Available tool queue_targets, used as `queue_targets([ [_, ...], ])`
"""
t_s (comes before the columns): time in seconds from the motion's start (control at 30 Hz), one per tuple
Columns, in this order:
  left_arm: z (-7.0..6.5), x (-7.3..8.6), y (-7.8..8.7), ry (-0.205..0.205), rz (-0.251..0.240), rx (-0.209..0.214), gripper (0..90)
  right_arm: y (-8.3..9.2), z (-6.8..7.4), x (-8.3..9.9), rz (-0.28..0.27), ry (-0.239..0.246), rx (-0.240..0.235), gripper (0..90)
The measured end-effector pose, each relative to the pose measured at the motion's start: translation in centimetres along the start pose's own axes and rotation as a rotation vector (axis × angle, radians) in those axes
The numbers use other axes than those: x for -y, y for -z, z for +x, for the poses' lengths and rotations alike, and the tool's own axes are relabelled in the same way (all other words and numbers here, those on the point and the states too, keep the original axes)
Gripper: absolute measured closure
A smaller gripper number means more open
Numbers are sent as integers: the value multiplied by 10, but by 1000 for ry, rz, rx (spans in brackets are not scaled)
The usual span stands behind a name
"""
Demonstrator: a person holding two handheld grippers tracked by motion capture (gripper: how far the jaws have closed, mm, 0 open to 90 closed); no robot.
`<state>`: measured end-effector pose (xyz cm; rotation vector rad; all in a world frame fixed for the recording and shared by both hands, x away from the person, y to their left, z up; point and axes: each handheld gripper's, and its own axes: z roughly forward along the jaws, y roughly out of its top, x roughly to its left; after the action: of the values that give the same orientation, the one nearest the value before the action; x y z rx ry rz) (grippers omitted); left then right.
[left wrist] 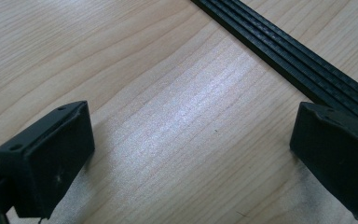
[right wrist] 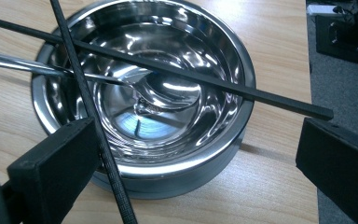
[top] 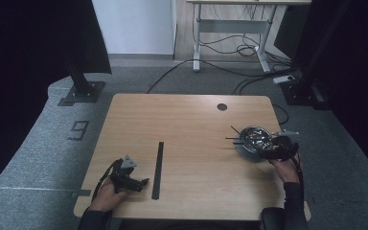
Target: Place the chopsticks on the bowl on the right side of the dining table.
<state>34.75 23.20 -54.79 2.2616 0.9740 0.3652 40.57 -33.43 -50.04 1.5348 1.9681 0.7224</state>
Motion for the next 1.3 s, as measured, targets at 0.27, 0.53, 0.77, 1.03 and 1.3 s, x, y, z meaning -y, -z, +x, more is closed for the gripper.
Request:
queue_targets([
  [0.27,0,0,0,0,0,0,0,-1,-6,3,2,-17,20,0],
  [0.53,0,0,0,0,0,0,0,-1,-14,5,-3,-30,35,0],
  [0.77,0,0,0,0,0,0,0,0,-20,6,-8,-41,54,0],
  [1.03,0,0,0,1,0,-1,0,-1,-27,8,-18,-61,77,6],
  [1.3,0,0,0,2,-1,-1,0,-4,-32,7,-32,-69,100,16],
])
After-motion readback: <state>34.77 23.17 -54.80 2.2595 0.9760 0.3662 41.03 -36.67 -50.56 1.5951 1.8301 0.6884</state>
